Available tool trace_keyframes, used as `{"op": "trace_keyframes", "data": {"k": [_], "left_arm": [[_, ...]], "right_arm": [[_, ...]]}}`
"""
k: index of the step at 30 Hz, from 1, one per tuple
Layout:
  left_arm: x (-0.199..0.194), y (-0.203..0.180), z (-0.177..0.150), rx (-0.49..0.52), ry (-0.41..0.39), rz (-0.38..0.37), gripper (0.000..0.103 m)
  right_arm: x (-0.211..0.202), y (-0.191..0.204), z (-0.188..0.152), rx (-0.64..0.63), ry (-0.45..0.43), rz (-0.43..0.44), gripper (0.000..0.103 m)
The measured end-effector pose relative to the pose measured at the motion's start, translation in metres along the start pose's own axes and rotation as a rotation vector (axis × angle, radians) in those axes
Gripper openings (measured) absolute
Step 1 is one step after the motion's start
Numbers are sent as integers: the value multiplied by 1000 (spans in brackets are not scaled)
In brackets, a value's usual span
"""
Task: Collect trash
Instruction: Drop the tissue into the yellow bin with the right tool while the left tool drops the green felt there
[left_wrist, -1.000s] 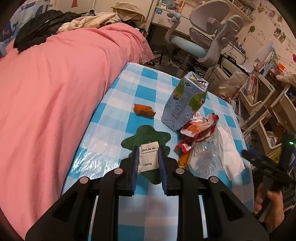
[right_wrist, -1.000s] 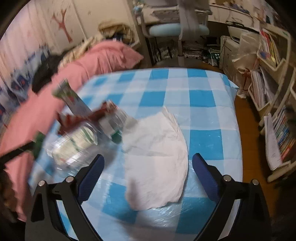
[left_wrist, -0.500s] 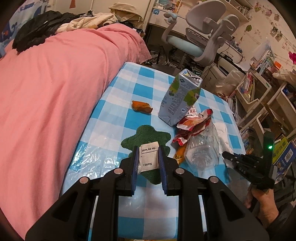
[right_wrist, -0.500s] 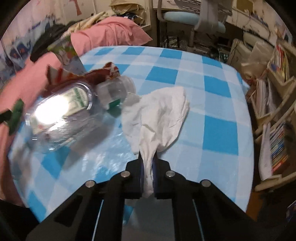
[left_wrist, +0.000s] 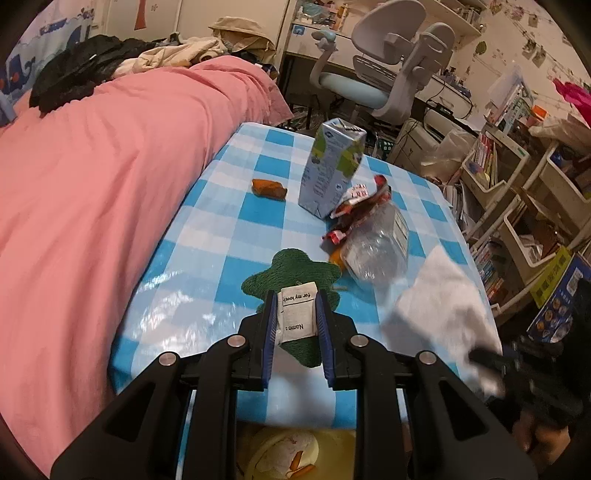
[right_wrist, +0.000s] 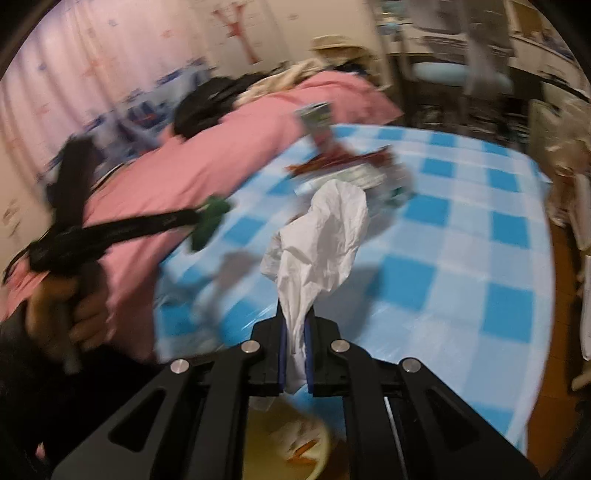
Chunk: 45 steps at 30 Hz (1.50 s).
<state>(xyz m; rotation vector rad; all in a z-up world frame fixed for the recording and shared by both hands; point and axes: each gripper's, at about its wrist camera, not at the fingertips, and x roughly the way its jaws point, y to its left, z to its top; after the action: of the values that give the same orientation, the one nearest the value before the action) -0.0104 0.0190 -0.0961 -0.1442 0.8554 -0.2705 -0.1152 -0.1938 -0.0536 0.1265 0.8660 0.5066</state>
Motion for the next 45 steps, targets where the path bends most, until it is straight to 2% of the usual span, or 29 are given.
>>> {"op": "trace_keyframes", "data": {"k": [3,8,14,16,18,19,20,21,27,31,32,35,38,45], "left_arm": [[-9,-4,-12,17,-7,10,20],[-18,-7,-25,25,-6,16,20],[-26,-7,-38,22,-5,12,20],[-28,-8,-43,24,-1,12,20],[-30,-8,-48,26,4,12,20],[-31,-9,-50,27,5,12,20],[-32,-9,-52,27,6,12,20],[-32,-9,-53,27,7,12,20],[-36,-11,-62,29,16,10,20],[-37,-14,-70,35,33,4,20],[-37,-16,-72,38,38,2,20],[-36,-23,-87,55,73,-9,20],[-35,-29,-103,64,116,-18,20],[-34,-46,-146,79,226,-41,20]], "right_arm": [[2,21,-20,-48,75,76,9],[22,60,-56,-168,249,144,9],[52,86,-82,-248,407,176,10],[59,89,-86,-262,432,165,10],[66,90,-88,-260,464,161,16],[68,90,-88,-256,468,155,35],[68,88,-90,-253,463,151,61],[66,89,-90,-250,444,147,68],[50,78,-83,-191,371,151,69],[36,65,-68,-135,263,97,69],[32,62,-65,-118,233,77,73],[16,46,-54,-60,123,-8,79],[1,26,-46,26,38,-60,79],[-12,-5,-43,184,-26,-92,83]]}}
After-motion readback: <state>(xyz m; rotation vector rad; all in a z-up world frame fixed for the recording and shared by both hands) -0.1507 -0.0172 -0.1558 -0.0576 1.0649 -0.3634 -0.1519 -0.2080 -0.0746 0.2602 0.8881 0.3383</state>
